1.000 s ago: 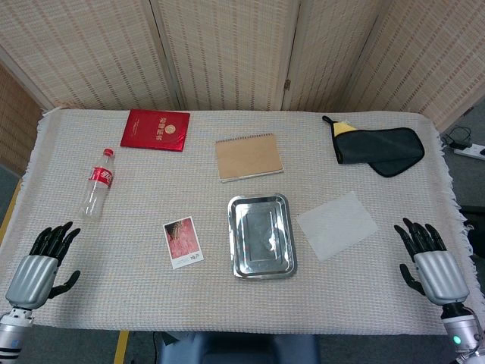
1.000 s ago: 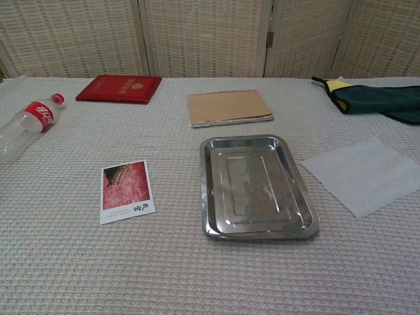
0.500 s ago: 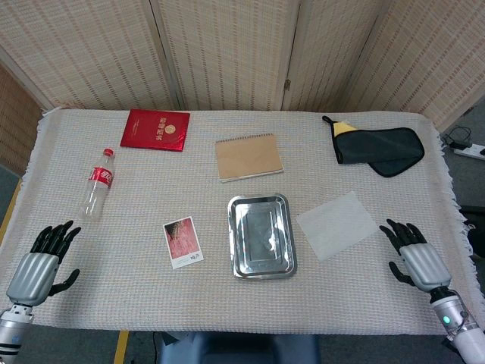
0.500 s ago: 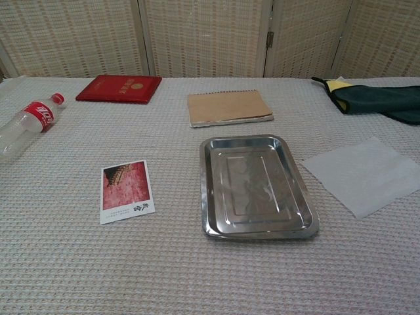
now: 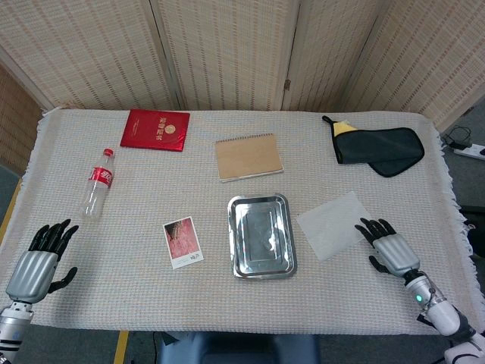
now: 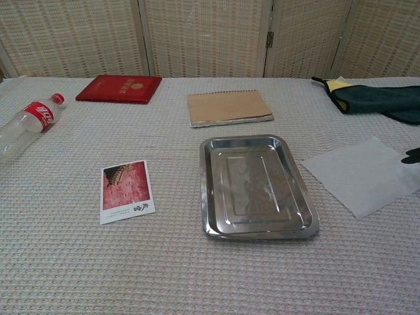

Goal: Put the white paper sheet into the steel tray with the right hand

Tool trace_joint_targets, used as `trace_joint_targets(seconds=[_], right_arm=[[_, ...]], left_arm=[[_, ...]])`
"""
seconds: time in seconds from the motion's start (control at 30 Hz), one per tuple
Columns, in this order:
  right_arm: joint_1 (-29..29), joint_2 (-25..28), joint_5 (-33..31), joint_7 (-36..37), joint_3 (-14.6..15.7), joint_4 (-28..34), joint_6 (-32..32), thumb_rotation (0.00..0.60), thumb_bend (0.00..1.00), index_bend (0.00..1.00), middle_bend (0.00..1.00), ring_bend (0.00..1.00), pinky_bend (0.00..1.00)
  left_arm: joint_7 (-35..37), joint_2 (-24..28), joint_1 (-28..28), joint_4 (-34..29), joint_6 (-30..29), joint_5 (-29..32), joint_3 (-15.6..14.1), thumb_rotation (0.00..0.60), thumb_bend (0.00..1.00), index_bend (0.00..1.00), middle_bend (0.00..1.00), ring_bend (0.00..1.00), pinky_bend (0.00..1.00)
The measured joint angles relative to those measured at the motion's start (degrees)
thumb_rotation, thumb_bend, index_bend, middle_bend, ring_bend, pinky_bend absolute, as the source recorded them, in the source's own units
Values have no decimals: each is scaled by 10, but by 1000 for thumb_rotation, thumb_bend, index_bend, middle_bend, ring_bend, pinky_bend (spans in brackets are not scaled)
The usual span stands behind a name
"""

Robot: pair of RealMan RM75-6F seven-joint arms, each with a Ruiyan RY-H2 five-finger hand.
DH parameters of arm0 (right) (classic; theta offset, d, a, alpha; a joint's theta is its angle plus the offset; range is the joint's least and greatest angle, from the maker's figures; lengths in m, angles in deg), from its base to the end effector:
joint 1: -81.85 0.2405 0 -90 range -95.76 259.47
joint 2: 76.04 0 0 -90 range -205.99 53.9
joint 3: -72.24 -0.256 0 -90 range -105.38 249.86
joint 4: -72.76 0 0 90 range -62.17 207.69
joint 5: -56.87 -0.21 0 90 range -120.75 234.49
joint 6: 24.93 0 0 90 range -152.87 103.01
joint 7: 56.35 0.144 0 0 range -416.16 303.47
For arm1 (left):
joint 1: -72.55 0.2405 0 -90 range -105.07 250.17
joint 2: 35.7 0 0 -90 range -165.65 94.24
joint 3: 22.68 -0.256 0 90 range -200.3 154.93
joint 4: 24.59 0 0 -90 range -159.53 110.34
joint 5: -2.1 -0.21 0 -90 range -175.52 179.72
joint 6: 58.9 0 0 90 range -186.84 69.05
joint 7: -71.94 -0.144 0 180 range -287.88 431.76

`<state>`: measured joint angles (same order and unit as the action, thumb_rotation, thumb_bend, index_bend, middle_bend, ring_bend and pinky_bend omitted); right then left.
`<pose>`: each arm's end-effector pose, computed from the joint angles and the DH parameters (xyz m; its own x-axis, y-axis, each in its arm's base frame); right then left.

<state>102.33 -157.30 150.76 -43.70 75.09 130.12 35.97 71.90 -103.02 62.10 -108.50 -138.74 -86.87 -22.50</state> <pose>-0.3656 -0.2576 0.0578 0.5783 -0.3481 0.7379 -0.8152 -0.2813 0.5062 -0.3199 0.2039 0.1345 0.4954 0.0849 0.8645 0.8649 -0.1410 -0.4818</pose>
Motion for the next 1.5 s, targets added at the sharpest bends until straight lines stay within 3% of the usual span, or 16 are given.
trace_joint_targets(seconds=[0.6,1.03,1.37,1.5], right_arm=[[41,-29,-18,-39,-1,-29,-43,600,491,11,0,0,0],[55,-49,-41,-75,-6,-39,-64,600,491,201,0,0,0],[55,-56,-55,-88,-11,-39,-58,600,491,405,0,0,0],[52,-58,-54,-86,-12,-42,-43,600,491,537,4,0,0]], left_arm=[[7,3,-6,1,18,15,1,600,392,0,0,0,0],[22,7,-12,0,31,17,0,600,392,10,0,0,0],[31,10,-17,2,37,15,-2,600,392,32,0,0,0],[32,9,-17,3,37,14,-3,600,392,33,0,0,0]])
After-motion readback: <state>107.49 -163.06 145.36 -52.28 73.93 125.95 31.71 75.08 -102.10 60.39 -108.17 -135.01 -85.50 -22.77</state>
